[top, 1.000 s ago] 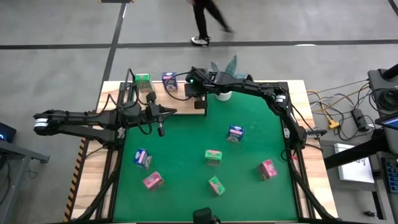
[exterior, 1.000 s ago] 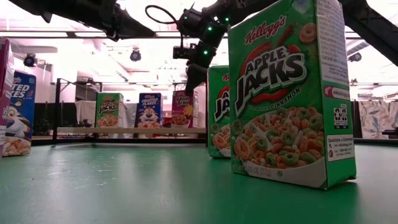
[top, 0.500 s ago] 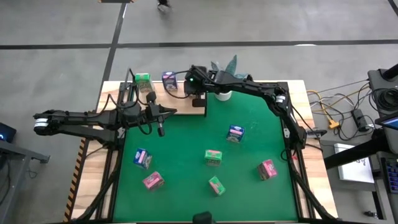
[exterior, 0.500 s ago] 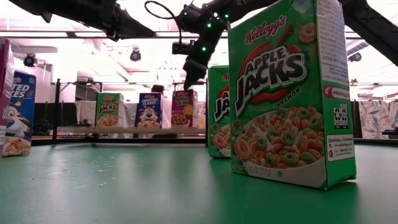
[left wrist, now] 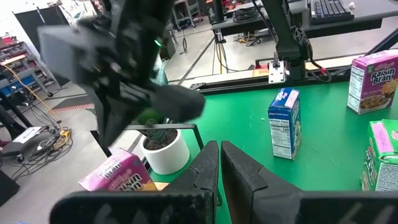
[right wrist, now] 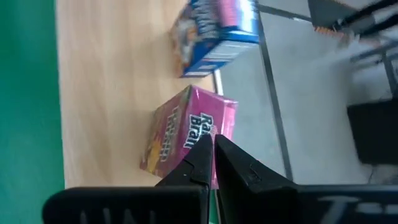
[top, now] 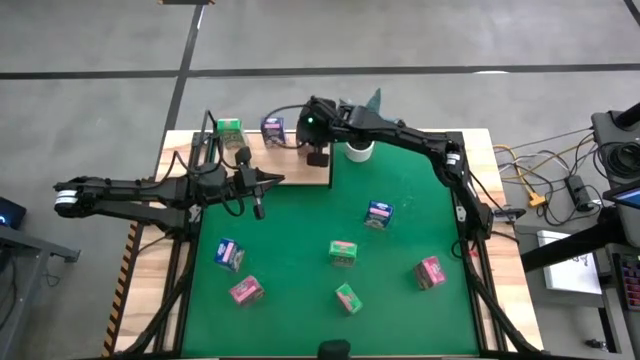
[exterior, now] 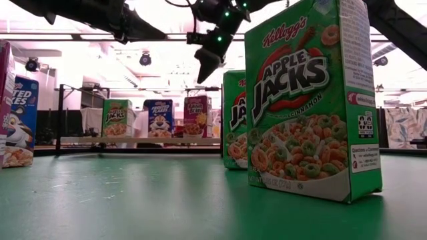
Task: Stack cereal on shelf
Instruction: Put the top pink cereal box on the shelf
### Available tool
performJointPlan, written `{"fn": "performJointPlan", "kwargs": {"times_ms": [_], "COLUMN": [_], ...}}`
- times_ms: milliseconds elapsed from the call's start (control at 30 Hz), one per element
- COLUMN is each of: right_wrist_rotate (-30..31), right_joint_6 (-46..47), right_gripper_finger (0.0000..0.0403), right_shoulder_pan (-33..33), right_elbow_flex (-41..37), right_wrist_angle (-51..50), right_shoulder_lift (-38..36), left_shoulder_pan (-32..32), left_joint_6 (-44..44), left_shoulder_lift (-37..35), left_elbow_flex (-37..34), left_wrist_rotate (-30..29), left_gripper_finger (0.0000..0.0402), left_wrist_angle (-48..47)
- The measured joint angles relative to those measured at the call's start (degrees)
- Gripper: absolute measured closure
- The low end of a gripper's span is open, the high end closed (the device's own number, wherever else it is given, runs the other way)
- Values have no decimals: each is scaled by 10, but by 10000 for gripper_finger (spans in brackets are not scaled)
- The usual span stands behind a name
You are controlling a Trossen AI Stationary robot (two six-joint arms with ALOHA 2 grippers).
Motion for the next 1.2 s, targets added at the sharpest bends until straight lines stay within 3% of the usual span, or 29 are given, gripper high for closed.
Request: {"fn": "performJointPlan", "kwargs": {"times_ms": [233, 700, 1000, 1200], "right_wrist_rotate": [-76, -75, -15, -15], "right_joint_6": [55, 47, -76, -151], "right_gripper_finger": [394, 394, 394, 394], "right_shoulder_pan": [-22, -31, -32, -26], "right_elbow_flex": [29, 17, 17, 19], "right_wrist_angle": [1, -19, 8, 25], "right_shoulder_lift": [9, 46, 58, 60], "left_shoulder_pan": [0, 0, 0, 0], "left_joint_6": [0, 0, 0, 0], "left_shoulder_lift": [0, 0, 0, 0], "left_elbow_flex": [0, 0, 0, 0], "left_wrist_rotate": [0, 0, 0, 0], "left_gripper_finger": [400, 400, 400, 400], "left_wrist_angle": [22, 22, 22, 22]}}
